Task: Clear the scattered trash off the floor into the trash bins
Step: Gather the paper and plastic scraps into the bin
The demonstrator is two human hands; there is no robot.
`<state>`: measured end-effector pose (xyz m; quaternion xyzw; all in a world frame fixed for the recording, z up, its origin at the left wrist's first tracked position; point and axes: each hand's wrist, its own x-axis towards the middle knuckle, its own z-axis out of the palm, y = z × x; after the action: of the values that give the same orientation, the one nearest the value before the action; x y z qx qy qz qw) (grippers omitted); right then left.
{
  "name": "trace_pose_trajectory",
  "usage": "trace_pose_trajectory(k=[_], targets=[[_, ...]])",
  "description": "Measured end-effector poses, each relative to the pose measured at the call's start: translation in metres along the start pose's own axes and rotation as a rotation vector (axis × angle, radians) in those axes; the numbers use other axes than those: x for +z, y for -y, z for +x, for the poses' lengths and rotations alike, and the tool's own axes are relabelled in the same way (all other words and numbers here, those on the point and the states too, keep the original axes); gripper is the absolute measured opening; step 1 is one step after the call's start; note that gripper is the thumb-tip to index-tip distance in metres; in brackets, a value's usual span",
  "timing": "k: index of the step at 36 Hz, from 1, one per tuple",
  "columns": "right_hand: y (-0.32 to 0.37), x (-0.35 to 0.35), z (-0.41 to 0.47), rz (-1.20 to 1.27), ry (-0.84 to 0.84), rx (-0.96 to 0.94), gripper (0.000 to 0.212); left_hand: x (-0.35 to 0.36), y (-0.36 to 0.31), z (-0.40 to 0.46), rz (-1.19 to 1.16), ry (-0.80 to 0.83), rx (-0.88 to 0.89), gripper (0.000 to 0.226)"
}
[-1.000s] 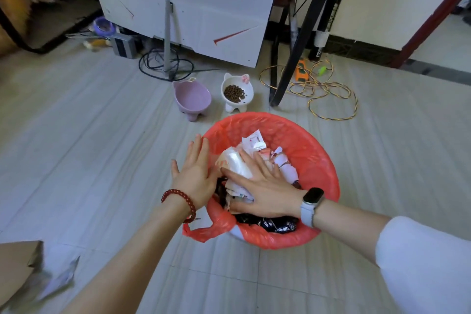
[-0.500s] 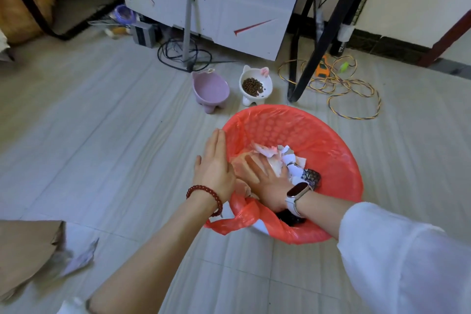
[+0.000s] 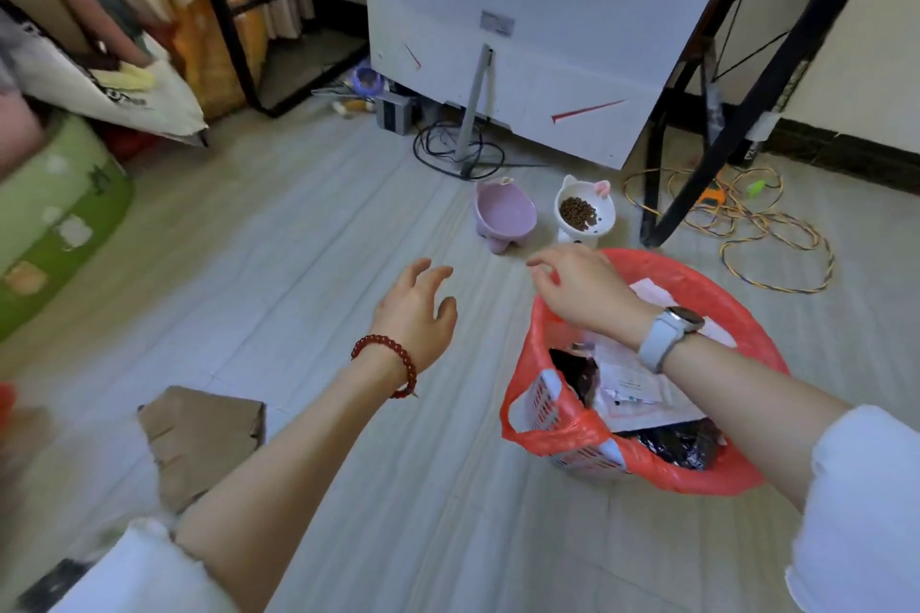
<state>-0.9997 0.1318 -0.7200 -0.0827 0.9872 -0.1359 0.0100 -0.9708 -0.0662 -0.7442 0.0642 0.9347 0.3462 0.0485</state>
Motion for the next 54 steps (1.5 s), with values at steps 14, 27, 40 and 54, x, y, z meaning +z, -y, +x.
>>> trace_pose_trajectory(k=[14, 27, 40, 54], targets=[[0.194, 0.205, -0.024, 0.005, 0.562, -0.405, 0.049, -0.058, 0.244, -0.176, 0.029, -0.125, -0.622, 0.034], [0.288, 0.318, -0.005, -0.168, 0.501, -0.363, 0.098, -0.012, 0.353, -0.269, 0.037, -0.154, -1.158, 0.102], [0.258, 0.329, -0.015, -0.157, 0.464, -0.099, 0.115, 0.016, 0.345, -0.257, 0.225, -0.141, -0.802, 0.079], [0.238, 0.338, -0.111, 0.166, 0.451, -0.424, 0.060, 0.020, 0.347, -0.259, -0.001, -0.282, -0.697, 0.035]])
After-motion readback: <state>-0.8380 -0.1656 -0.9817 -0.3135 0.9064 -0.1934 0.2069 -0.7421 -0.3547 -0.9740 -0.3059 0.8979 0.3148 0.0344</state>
